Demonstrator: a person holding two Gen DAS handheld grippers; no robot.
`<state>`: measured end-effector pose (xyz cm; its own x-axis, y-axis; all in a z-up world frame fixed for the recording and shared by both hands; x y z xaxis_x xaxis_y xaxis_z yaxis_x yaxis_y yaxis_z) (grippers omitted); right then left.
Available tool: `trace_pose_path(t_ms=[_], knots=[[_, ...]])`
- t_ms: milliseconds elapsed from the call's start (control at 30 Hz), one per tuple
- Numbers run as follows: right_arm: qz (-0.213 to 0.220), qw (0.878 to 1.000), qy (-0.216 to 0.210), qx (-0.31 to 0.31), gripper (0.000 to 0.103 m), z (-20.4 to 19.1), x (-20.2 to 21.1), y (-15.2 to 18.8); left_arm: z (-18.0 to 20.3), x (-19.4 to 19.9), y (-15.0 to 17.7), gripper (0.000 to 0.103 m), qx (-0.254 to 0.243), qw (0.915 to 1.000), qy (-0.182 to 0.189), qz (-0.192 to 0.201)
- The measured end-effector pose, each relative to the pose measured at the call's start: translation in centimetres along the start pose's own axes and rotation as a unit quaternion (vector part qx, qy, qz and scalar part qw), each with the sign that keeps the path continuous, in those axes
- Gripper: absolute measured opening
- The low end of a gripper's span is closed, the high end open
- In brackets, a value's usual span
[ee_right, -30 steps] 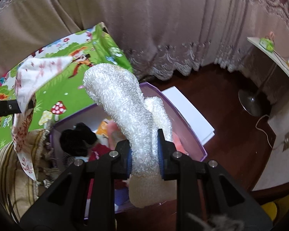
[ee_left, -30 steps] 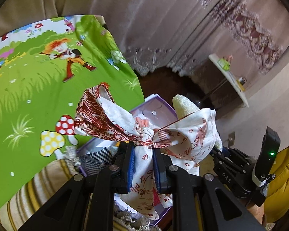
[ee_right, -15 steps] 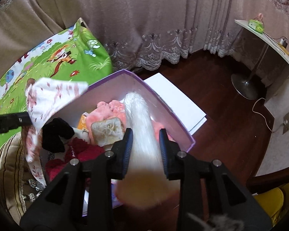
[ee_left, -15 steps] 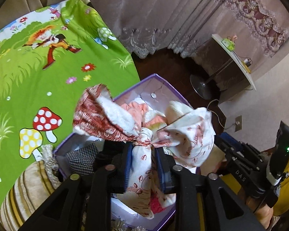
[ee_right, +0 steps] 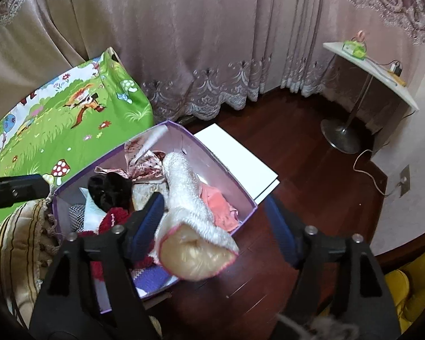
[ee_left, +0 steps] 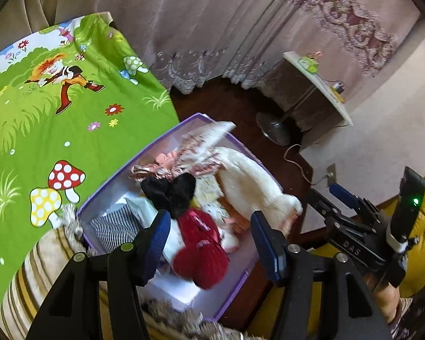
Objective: Organize soft objects
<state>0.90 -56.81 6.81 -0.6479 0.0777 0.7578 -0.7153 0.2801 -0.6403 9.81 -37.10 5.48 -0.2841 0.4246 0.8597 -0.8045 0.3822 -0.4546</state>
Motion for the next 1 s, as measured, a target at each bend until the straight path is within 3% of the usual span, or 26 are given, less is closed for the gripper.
trace_pose_path(t_ms=[67,200,333,467,600,1000], knots=[[0.006,1.000,0.003,0.003,0.080,-0.6,1.0,0.4,0.2,1.1,1.0,0.079,-0.005,0.9999,-0.003,0.009],[0.013,1.000,0.004,0.000,0.081,-1.5,2.6,1.6,0.3,3.7,3.5,0.087,-0.007,0.9992,-0.007,0.038],[0.019,1.000,0.004,0.001,0.081,-2.8,3.9,3.2,0.5,4.7,5.0,0.102,-0.011,0.9987,-0.007,0.050],[0.033,0.999,0.003,-0.001,0.081,-3.6,5.0,4.6,0.5,4.8,6.1,0.103,-0.009,0.9981,0.018,0.058],[0.039,0.999,0.008,-0.007,0.081,-3.9,5.1,5.0,1.0,4.9,6.4,0.103,-0.021,0.9973,-0.021,0.067],[0.032,0.999,0.005,-0.007,0.082,-3.5,4.7,5.0,0.8,4.5,6.5,0.103,-0.019,0.9979,-0.023,0.058]])
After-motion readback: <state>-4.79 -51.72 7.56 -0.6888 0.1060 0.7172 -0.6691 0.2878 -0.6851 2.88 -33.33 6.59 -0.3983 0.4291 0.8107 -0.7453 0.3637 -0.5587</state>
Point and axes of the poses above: each gripper's, at about its wrist camera, not at the fingertips, and x roughly against the way its jaws point, z to its right, y to its underside, the point moved 1 cm from there along -x, roughly the way its jaws point, and after that the axes turned 14 degrees about -y, right-handed, at the moved point
